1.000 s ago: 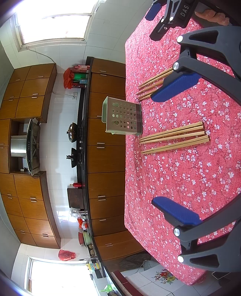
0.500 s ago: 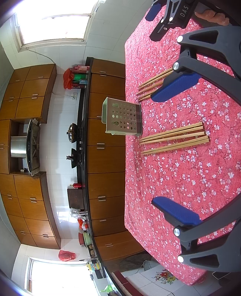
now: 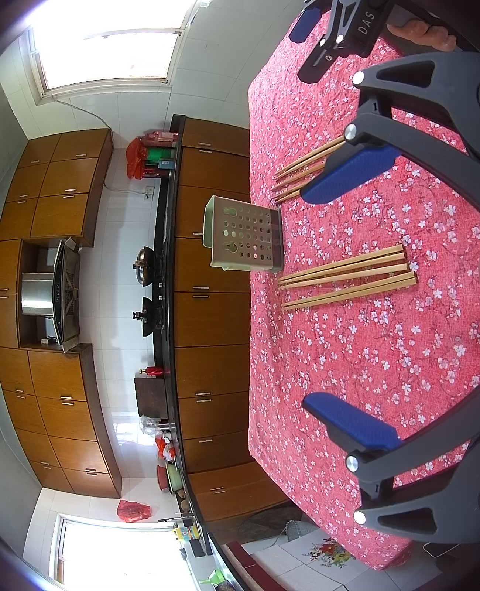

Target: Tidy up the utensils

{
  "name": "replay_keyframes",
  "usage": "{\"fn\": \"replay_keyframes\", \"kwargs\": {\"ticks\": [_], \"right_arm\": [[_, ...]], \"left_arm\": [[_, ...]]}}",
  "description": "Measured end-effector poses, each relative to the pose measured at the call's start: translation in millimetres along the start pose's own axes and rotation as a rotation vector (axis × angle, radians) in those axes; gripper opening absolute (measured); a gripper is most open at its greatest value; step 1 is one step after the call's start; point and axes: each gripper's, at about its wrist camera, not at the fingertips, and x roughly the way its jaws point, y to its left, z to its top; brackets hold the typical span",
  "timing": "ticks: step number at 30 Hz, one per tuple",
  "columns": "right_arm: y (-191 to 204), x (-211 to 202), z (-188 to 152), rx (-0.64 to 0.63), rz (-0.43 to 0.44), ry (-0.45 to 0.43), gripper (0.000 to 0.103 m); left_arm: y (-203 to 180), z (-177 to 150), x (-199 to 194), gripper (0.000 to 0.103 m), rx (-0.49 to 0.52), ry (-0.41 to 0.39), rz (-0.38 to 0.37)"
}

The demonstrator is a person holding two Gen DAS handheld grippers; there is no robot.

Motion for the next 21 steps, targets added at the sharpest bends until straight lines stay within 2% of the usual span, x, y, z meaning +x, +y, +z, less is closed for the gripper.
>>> {"fn": "replay_keyframes", "kwargs": {"ticks": [17,21], "right_arm": [[0.1,-1.5,0.6,0.002,0.001,0.006,0.101],[-3.7,8.6,-3.5,0.008,-0.002,0.032,0.101]], "left_arm": [[-0.6,-0.2,0.0,0.099,-0.001,0.004,0.005],[2.6,-1.0,7.5,0.099,-0.009,0.037,0.026]]}}
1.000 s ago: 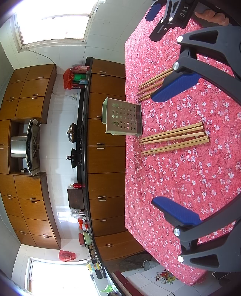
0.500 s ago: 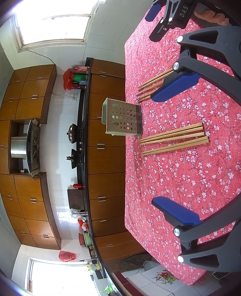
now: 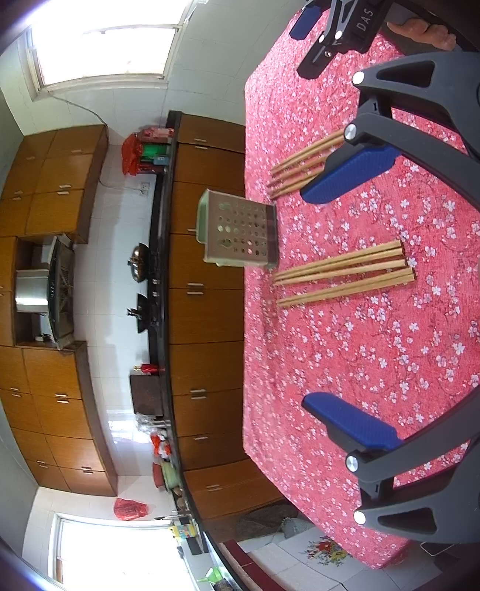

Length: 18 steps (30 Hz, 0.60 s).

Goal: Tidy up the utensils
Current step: 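Lower the right tool and grasp one wooden chopstick while the left tool grasps another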

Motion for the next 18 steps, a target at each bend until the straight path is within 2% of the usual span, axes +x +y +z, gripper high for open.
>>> {"fn": "replay_keyframes", "kwargs": {"ticks": [4,5,7,9,10,12,15,18], "right_arm": [[-10.3,25.3,-2.6,0.032,-0.04,0.099,0.101],[-15.3,32.8,-3.4,0.05,-0.05,0.128,0.101],[-25.8,55.0,-5.2,0.082,-0.076,0.204,0.094],[-34.0,79.3,-7.4,0.096,-0.091,0.285,0.07],[-37.5,93.0,-8.9,0.111,-0.079,0.331,0.065],[-42.7,114.4,-11.3,0.142,-0.053,0.391,0.046],[-44.0,139.4,-14.4,0.162,-0.042,0.444,0.033],[-39.7,153.8,-15.3,0.158,-0.024,0.476,0.03]], "left_arm": [[4.9,-5.3,24.4,0.099,-0.024,0.075,0.026],[9.2,-4.8,34.5,0.099,-0.035,0.115,0.043],[20.4,-7.8,50.8,0.099,-0.047,0.161,0.054],[29.1,-8.5,70.4,0.099,-0.054,0.212,0.076],[33.2,-9.5,82.5,0.098,-0.056,0.244,0.078],[35.8,-9.7,95.8,0.093,-0.063,0.282,0.067],[39.6,-13.8,115.1,0.079,-0.079,0.349,0.044],[38.4,-18.3,126.4,0.072,-0.081,0.388,0.024]]}}
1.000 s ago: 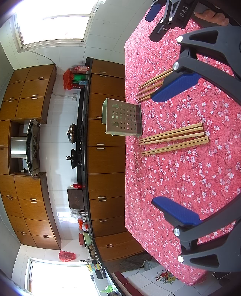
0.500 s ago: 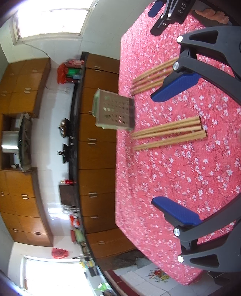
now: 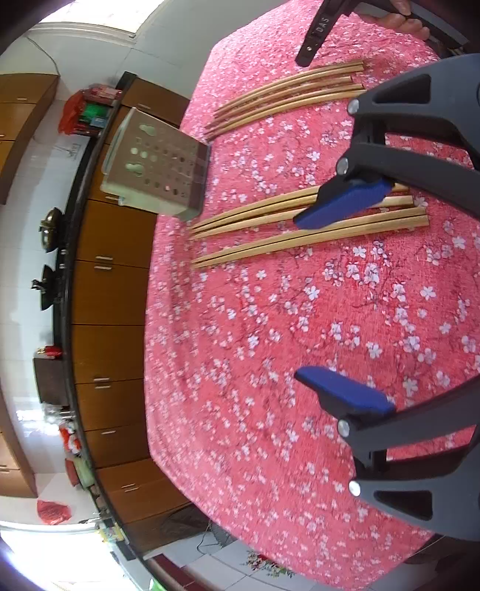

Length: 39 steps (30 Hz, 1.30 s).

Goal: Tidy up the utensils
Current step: 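Lower the right tool and grasp one wooden chopstick while the left tool grasps another, then lift the right tool's chopstick upright over the holder while the left tool does likewise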

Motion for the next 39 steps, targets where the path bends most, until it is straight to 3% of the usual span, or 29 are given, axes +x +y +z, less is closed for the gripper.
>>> {"fn": "replay_keyframes", "kwargs": {"ticks": [4,6,13,20,24,30,36,39], "right_arm": [[5.5,10.7,1.8,-0.04,-0.006,0.029,0.02],[2.2,12.5,1.3,-0.039,-0.019,0.019,0.008],[-7.2,14.0,6.8,-0.024,-0.033,0.006,0.008],[-4.9,15.4,6.8,-0.048,-0.051,-0.006,0.008],[-2.4,15.4,6.4,-0.062,-0.054,-0.007,0.008],[1.4,17.3,8.2,-0.103,-0.05,-0.013,0.008],[-19.6,29.3,32.0,-0.06,-0.079,-0.041,0.008],[-28.7,35.7,42.5,-0.041,-0.087,-0.054,0.008]], "left_arm": [[-3.5,-1.3,9.4,0.062,0.011,0.027,-0.032],[-6.5,-1.8,14.4,0.056,0.017,0.047,-0.061],[-18.7,-2.1,28.4,0.039,0.046,0.091,-0.105],[-24.7,-2.9,40.4,0.031,0.068,0.145,-0.099],[-27.8,-0.4,43.4,0.026,0.081,0.157,-0.09],[-25.8,13.2,56.5,0.009,0.103,0.168,-0.037],[1.7,46.4,86.1,0.009,0.102,0.154,0.033],[9.7,53.4,93.8,0.01,0.105,0.139,0.03]]}}
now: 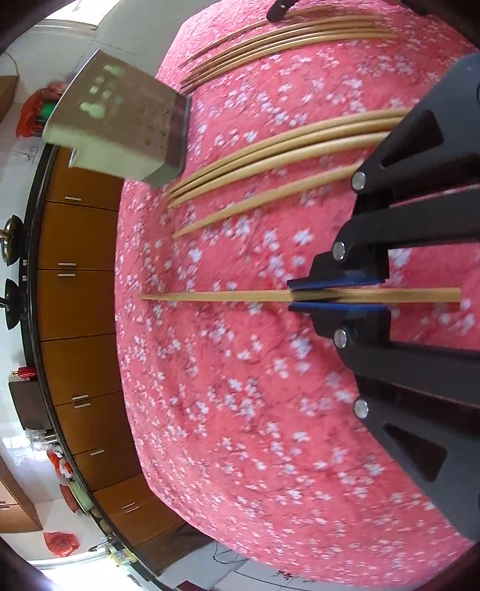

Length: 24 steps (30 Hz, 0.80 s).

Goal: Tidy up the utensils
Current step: 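Lift the right tool's chopstick upright over the holder while the left tool does likewise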

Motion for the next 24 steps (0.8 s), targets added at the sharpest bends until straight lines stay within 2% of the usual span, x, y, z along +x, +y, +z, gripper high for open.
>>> {"fn": "replay_keyframes", "kwargs": {"ticks": [3,4,11,24], "right_arm": [[-0.6,2.8,1.1,-0.019,-0.009,-0.017,0.008],[0.3,2.7,0.6,-0.021,-0.01,-0.016,0.008],[-1.3,2.9,1.1,-0.011,0.0,-0.016,0.008],[0.7,0.3,-1.0,-0.035,-0.005,-0.008,0.009]], "left_arm": [[5.7,-3.7,-1.7,0.011,-0.001,-0.026,-0.013],[6.5,-5.2,-2.3,0.011,-0.004,-0.016,0.002],[9.5,-5.9,-3.9,0.012,-0.038,-0.004,-0.025],[9.9,-8.9,-7.9,0.012,-0.009,0.007,-0.008]]}}
